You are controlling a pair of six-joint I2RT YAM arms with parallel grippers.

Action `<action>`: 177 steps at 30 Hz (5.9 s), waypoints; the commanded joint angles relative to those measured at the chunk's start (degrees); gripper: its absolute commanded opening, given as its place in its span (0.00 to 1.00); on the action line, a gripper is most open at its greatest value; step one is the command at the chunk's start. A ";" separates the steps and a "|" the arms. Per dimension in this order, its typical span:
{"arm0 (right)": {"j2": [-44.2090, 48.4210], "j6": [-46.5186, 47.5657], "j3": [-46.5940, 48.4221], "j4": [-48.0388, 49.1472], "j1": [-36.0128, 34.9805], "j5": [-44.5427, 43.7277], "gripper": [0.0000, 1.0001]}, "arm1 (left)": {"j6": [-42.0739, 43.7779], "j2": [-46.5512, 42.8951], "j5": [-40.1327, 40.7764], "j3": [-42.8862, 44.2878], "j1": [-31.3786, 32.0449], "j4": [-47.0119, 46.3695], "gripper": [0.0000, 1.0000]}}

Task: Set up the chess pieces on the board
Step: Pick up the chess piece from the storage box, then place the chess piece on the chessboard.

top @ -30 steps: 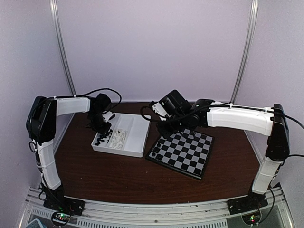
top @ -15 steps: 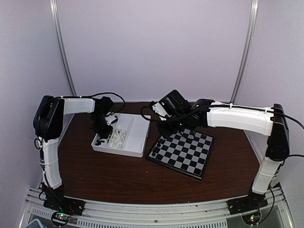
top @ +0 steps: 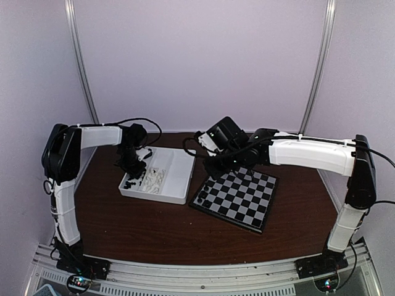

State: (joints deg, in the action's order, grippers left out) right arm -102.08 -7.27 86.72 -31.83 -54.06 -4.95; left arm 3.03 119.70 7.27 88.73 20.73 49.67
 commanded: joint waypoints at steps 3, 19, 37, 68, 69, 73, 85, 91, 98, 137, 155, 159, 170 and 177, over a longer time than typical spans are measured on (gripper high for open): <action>2.39 -0.32 -1.00 1.59 0.18 0.05 0.27 | -7.47 -12.73 -8.79 -4.44 0.01 -4.58 0.12; 8.27 -10.90 -12.00 31.05 1.06 18.25 0.29 | -62.44 -33.06 -43.45 -33.46 0.19 -69.48 0.16; -7.64 -20.73 -6.65 56.12 3.16 21.64 0.43 | -96.90 -22.85 -33.55 -40.25 6.70 -113.74 0.17; -19.74 -40.67 -2.30 79.66 7.81 32.69 0.38 | -101.98 -19.17 -31.18 -42.98 8.34 -122.45 0.18; -20.25 -41.36 -2.08 80.43 7.83 32.91 0.35 | -102.03 -18.95 -31.05 -43.02 8.42 -122.59 0.18; -20.56 -42.65 -2.51 81.93 8.03 33.14 0.20 | -102.25 -18.68 -30.69 -43.47 8.60 -123.52 0.18; -19.71 -43.73 -4.52 84.54 8.17 31.81 0.28 | -102.64 -18.30 -28.96 -45.03 8.62 -126.04 0.18; -20.29 -44.36 -3.97 84.30 8.18 32.10 0.12 | -103.06 -17.84 -28.64 -45.13 8.71 -126.94 0.18; -20.27 -44.75 -4.22 84.66 8.18 32.30 0.20 | -103.22 -17.28 -28.32 -45.09 8.80 -127.39 0.19; 5.20 -1.46 -1.51 -9.37 15.67 23.87 0.01 | -33.60 -49.38 -25.85 -28.18 -0.52 -34.73 0.98; -11.87 1.03 11.02 -39.83 14.42 11.88 0.00 | -25.98 -53.21 -14.72 -26.15 -0.52 -26.15 0.98; -14.11 0.65 11.92 -41.50 13.69 10.49 0.00 | -25.62 -52.59 -14.67 -26.22 -0.52 -26.02 0.98; -17.95 0.25 11.72 -41.15 12.95 8.05 0.02 | -25.79 -50.60 -15.68 -25.56 -0.52 -25.86 0.98; -16.20 -0.35 10.71 -38.37 12.76 7.98 0.27 | -25.68 -50.35 -15.28 -25.18 -0.52 -25.30 0.98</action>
State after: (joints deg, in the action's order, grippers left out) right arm -119.81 -6.90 97.25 -72.20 -40.88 4.95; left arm -23.64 69.19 -8.12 61.69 20.62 24.71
